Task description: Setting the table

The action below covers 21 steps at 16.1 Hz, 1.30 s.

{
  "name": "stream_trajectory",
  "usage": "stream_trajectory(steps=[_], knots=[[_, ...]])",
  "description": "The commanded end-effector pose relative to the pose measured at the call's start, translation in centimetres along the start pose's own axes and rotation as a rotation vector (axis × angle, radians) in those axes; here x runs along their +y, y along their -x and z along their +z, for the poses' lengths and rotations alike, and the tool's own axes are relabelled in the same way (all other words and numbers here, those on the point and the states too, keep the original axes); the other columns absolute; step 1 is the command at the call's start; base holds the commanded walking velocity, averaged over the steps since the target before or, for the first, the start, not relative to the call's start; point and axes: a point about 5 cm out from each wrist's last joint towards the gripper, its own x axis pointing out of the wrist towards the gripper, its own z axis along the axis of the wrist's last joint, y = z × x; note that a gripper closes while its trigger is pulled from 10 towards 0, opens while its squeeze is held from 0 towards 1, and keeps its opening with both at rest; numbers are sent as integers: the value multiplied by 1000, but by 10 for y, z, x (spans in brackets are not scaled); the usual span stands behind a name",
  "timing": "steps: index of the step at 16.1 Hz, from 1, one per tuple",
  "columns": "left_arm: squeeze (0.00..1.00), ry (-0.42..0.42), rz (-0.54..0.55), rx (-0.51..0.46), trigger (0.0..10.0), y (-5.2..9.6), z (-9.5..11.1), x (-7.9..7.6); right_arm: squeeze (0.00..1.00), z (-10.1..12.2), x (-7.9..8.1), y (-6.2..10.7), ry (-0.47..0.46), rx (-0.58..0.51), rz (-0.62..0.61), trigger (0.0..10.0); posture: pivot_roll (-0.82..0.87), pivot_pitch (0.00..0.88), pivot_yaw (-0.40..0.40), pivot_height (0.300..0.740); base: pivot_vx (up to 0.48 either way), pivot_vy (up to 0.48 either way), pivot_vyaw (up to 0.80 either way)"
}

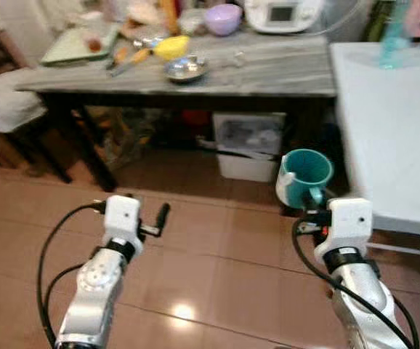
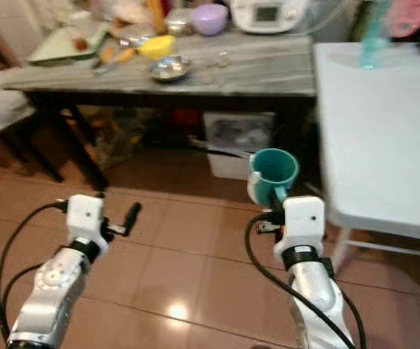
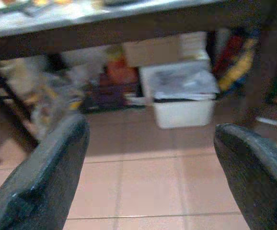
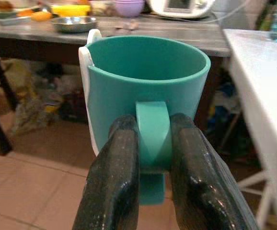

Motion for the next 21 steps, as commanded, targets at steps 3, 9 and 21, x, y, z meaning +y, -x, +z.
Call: stream_trajectory(steps=[3, 9, 21], knots=[[0, 0, -13, 11, 10000, -1, -1, -5, 0, 5, -6, 0, 12, -31, -24, 10000, -162, 89, 131, 740, 0, 405, 0], [0, -3, -22, 4, 10000, -7, 1, -9, 0, 5, -8, -3, 17, -31, -24, 10000, -164, 82, 124, 740, 0, 444, 0], [0, 32, -105, -63, 10000, -13, 10, -21, 0, 7, -5, -8, 21, -47, -10, 10000, -168, 67, 121, 740, 73, 38, 0]])
